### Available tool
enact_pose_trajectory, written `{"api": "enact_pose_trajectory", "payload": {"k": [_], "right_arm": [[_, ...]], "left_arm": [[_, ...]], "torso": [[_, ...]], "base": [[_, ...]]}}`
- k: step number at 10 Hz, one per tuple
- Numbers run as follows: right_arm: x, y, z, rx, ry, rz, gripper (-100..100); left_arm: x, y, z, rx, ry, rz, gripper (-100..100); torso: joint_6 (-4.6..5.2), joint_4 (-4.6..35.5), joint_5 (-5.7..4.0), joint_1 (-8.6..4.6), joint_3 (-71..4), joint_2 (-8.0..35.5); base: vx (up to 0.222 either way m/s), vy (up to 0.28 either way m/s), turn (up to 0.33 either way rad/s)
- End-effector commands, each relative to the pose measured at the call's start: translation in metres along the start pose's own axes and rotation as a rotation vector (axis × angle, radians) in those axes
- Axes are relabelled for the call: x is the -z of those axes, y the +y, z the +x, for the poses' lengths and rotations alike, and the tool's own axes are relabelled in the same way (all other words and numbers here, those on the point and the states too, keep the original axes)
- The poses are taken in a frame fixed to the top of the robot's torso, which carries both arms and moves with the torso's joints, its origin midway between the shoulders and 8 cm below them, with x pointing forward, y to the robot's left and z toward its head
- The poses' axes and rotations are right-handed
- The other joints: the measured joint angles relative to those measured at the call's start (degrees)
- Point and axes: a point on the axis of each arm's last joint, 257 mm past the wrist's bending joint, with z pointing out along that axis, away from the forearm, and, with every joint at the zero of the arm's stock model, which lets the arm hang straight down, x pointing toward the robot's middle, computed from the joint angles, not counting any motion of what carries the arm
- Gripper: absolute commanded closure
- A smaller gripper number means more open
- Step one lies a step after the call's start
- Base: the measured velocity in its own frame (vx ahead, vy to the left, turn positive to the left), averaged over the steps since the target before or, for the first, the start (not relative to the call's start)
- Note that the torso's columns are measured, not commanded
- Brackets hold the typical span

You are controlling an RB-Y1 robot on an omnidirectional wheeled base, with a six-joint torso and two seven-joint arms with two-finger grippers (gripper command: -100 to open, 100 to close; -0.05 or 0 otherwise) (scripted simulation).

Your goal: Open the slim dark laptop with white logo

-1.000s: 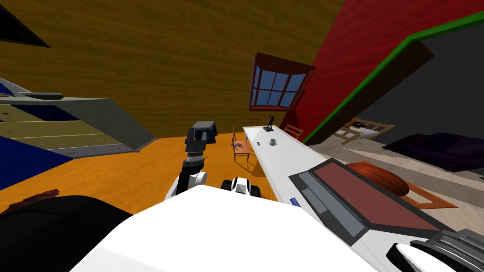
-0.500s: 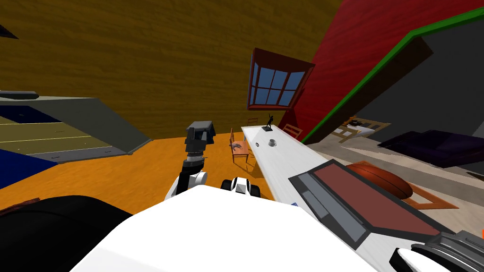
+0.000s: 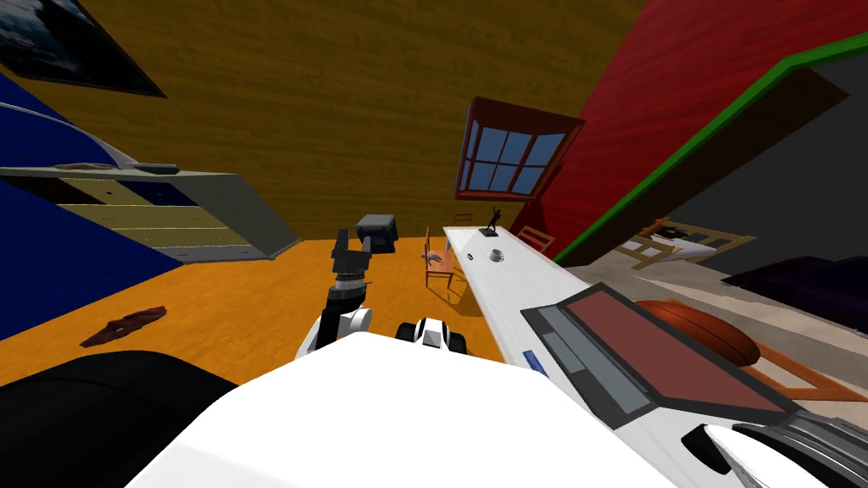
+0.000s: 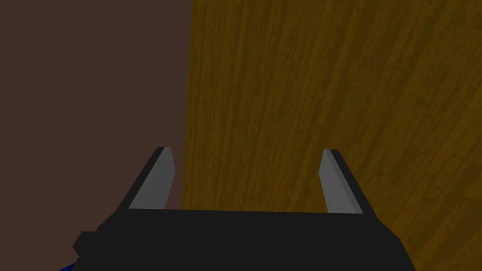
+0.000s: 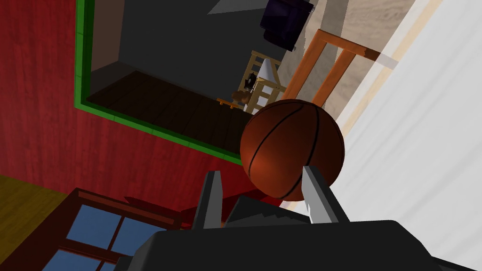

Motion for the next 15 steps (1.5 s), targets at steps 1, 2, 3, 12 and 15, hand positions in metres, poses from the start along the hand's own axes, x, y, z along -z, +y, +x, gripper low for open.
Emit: {"api": "enact_pose_trajectory", "payload": {"k": [1, 2, 3, 12, 15], "right_arm": [[-0.004, 0.006, 0.001, 0.003, 0.028, -0.026, 100], [-0.006, 0.011, 0.0, 0.003, 0.041, -0.042, 100], [-0.006, 0.01, 0.001, 0.003, 0.044, -0.041, 100], [0.022, 0.011, -0.012, 0.041, 0.138, 0.03, 100], [0.048, 0.013, -0.029, 0.057, 0.158, 0.077, 100]], "left_arm": [[0.0, 0.0, 0.0, 0.0, 0.0, 0.0, 0], [0.0, 0.0, 0.0, 0.0, 0.0, 0.0, 0], [0.0, 0.0, 0.0, 0.0, 0.0, 0.0, 0], [0.0, 0.0, 0.0, 0.0, 0.0, 0.0, 0], [0.0, 0.0, 0.0, 0.0, 0.0, 0.0, 0]], "torso": [[0.18, -0.02, 0.03, -0.08, -0.06, -0.11], [0.11, -0.03, 0.01, -0.13, -0.07, -0.1], [-0.04, -0.01, -0.06, -0.16, -0.02, -0.04], [0.12, -0.06, -0.39, -0.52, 0.08, -0.02], [0.19, -0.07, -0.41, -0.64, 0.05, -0.06]], "base": [[-0.107, 0.018, 0.124], [-0.142, 0.02, 0.201], [-0.107, 0.015, 0.092], [-0.058, -0.02, 0.059], [-0.038, -0.048, 0.028]]}}
